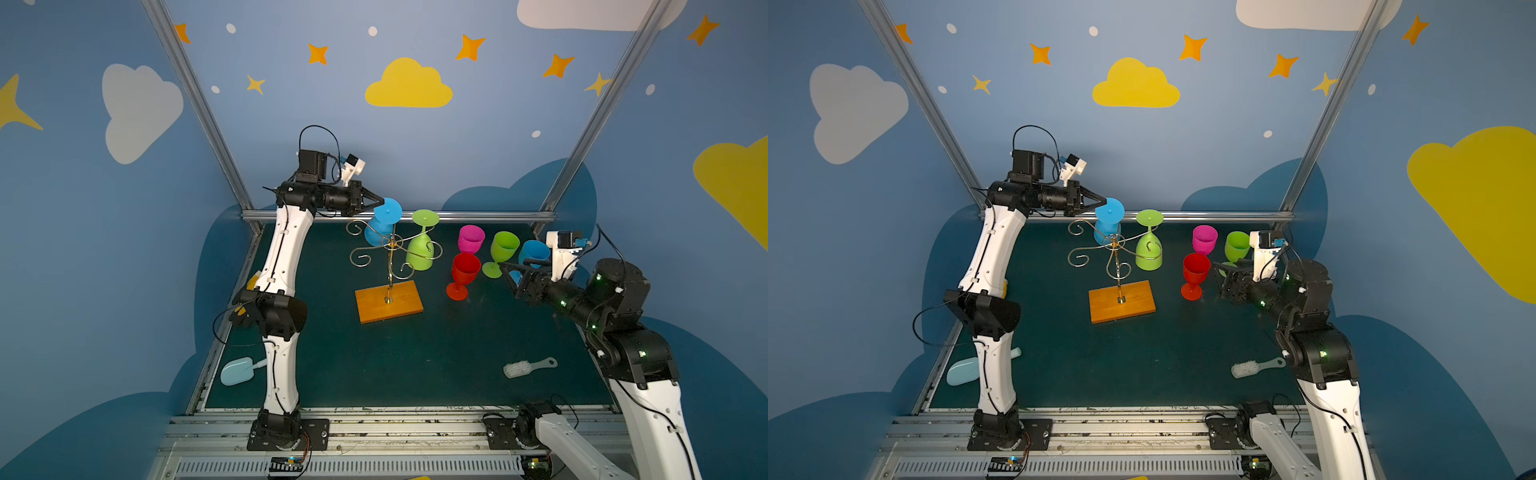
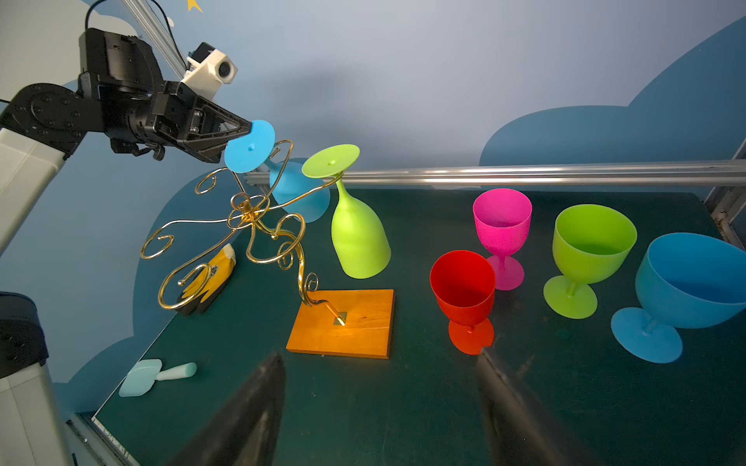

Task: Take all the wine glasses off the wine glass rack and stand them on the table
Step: 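Lift the blue glass up and away from the rack with the left gripper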

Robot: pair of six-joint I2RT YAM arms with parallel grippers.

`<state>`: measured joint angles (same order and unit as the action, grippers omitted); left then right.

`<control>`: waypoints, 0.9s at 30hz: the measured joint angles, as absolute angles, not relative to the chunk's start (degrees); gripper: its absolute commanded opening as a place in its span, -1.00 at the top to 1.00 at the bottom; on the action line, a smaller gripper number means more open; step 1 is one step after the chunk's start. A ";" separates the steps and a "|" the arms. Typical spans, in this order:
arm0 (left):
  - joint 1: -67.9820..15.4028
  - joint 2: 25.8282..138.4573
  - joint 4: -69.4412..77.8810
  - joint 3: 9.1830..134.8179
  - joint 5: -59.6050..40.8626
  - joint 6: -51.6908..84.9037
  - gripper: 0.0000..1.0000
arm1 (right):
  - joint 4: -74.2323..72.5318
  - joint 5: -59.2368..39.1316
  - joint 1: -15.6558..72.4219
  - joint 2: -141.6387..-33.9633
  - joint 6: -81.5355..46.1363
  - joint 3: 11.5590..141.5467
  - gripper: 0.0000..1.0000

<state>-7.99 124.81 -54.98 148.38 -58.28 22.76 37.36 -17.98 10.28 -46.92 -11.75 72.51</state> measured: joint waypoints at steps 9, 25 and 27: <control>-7.11 124.81 -57.06 148.38 -58.52 21.80 0.95 | 37.34 -17.98 10.28 -46.94 -11.75 72.51 -0.48; -4.21 123.50 -58.11 148.38 -58.08 20.93 0.95 | 37.36 -17.98 10.28 -46.85 -11.75 72.51 -0.48; -3.64 123.02 -58.11 148.38 -58.06 20.93 0.95 | 37.36 -17.98 10.28 -46.83 -11.75 72.51 -0.48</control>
<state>-3.64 123.02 -58.11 148.38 -58.06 20.93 37.36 -17.98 10.28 -46.83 -11.75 72.51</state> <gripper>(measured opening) 0.048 0.740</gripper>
